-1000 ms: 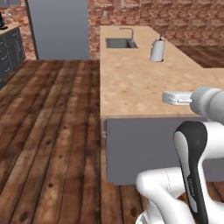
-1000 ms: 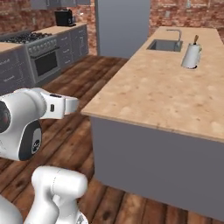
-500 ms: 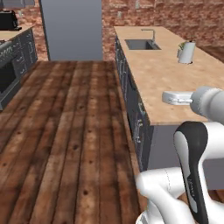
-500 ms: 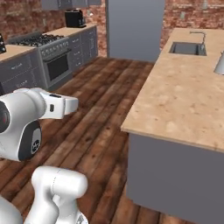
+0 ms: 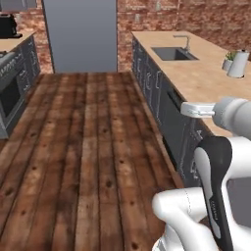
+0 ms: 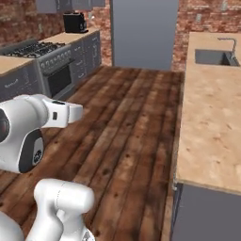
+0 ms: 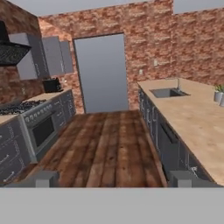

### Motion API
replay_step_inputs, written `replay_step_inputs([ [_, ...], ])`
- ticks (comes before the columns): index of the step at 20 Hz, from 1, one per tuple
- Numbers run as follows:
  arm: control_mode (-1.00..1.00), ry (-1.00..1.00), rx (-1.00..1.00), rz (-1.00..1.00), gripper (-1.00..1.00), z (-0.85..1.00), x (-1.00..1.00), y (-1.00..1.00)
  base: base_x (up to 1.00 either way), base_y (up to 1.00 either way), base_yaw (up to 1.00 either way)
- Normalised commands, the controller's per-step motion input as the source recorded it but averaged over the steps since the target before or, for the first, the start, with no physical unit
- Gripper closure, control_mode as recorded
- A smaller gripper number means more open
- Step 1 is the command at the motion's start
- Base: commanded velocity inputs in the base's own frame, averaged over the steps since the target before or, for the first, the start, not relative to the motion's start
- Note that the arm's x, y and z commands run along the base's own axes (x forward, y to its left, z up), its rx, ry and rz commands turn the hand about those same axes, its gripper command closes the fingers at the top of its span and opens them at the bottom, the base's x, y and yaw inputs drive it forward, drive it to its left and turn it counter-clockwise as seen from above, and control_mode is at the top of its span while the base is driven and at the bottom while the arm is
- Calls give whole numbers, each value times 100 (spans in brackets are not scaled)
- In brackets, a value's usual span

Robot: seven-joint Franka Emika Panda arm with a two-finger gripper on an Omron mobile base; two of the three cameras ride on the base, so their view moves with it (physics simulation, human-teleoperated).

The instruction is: Open the cabinet directly in front. Then move the beer and the mug to the dining counter with the candle on it.

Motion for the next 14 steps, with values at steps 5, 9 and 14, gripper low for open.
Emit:
replay_step_inputs([
  [5,100,0,0,0,-100,0,0,0,100,72,-28],
  [9,100,0,0,0,-100,0,0,0,100,95,-23],
  [14,100,0,0,0,-100,0,0,0,100,100,-17],
])
